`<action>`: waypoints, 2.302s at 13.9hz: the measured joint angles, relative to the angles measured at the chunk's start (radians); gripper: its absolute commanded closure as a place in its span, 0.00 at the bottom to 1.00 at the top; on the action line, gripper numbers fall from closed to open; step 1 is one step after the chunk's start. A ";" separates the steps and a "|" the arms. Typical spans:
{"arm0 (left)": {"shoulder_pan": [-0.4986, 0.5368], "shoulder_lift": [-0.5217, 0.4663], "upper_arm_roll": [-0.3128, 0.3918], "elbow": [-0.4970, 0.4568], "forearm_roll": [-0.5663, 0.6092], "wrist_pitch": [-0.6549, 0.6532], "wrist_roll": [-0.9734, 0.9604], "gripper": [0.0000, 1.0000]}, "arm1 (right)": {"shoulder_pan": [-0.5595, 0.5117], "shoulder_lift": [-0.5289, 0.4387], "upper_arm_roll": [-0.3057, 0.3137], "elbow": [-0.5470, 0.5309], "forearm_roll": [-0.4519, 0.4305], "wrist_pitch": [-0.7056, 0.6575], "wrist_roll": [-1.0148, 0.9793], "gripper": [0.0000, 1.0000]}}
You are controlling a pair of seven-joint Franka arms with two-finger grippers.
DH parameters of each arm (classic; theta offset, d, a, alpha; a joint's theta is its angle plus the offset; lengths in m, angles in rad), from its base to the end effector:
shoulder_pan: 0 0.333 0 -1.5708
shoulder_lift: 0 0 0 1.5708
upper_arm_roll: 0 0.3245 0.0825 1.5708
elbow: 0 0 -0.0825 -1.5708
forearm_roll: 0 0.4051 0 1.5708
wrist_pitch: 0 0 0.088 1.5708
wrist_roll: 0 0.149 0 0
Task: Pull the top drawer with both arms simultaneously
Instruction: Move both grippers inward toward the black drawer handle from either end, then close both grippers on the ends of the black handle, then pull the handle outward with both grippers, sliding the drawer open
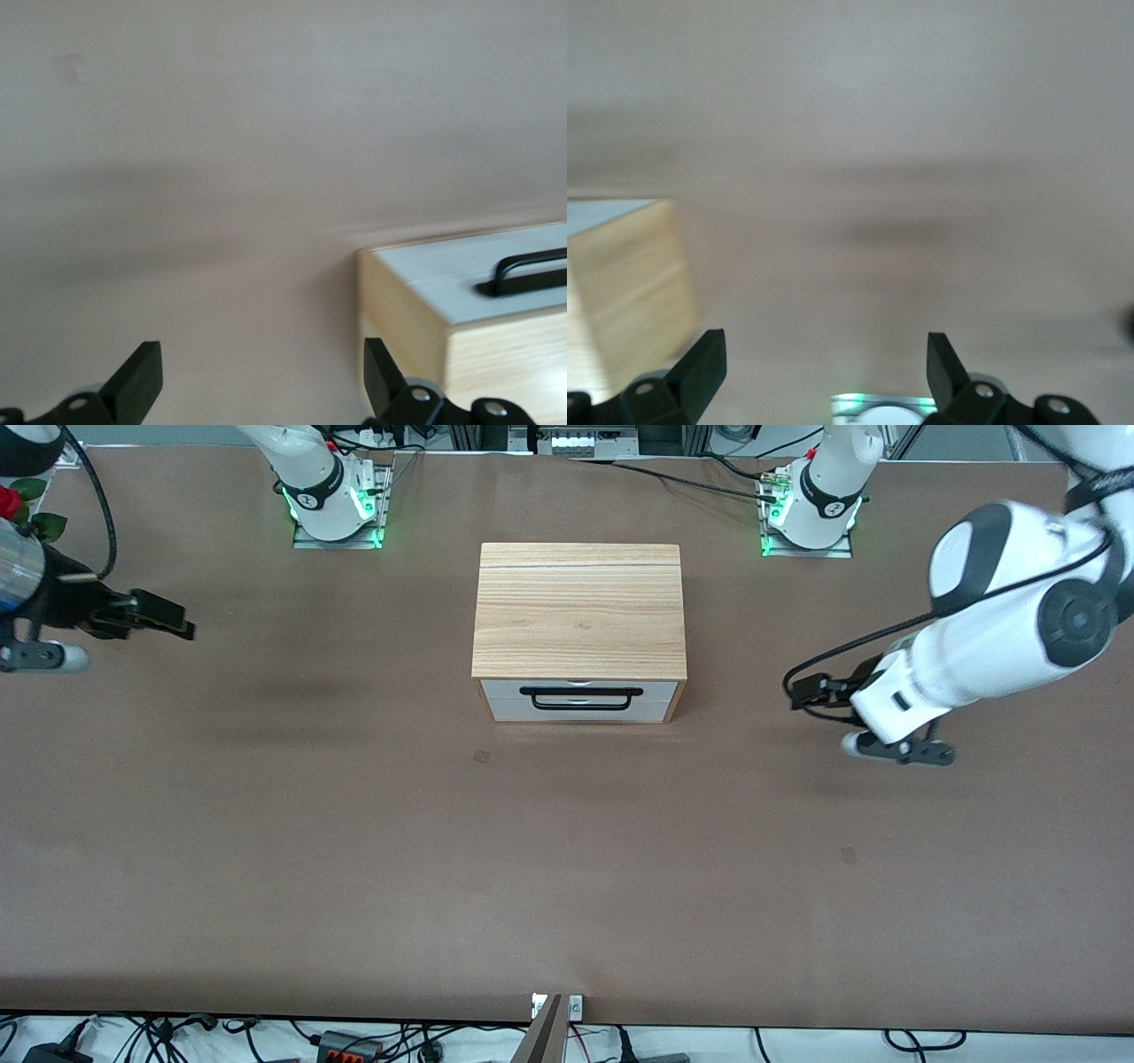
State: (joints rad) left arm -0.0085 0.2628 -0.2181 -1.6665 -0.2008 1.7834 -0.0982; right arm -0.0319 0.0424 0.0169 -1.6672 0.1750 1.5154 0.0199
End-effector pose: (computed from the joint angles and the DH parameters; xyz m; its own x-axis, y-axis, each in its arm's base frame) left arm 0.6182 -0.1595 0.4073 0.9818 -0.0870 -0.1686 -0.0473 -0.9729 0.2265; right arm 0.5670 0.0181 0.5185 0.9804 -0.0245 -0.1955 -0.0584 -0.9838 -0.1693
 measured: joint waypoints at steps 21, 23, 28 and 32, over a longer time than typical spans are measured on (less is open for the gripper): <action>-0.042 0.408 -0.018 -0.142 -1.113 0.055 0.835 0.22 | 0.416 0.422 0.013 -0.256 1.390 0.505 -0.763 0.00; -0.043 0.407 -0.029 -0.153 -1.141 0.039 0.838 0.31 | 0.421 0.455 0.013 -0.268 1.476 0.500 -0.897 0.00; -0.045 0.407 -0.063 -0.189 -1.160 0.037 0.838 0.54 | 0.430 0.581 0.013 -0.275 1.648 0.335 -1.127 0.43; -0.039 0.412 -0.062 -0.199 -1.162 0.040 0.864 0.64 | 0.425 0.604 0.009 -0.274 1.652 0.291 -1.141 0.68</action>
State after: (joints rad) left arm -0.0474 0.6745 -0.2800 -1.8651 -1.3633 1.8232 0.7655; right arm 0.3931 0.6468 0.0256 -1.9416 1.8274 1.8066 -1.1214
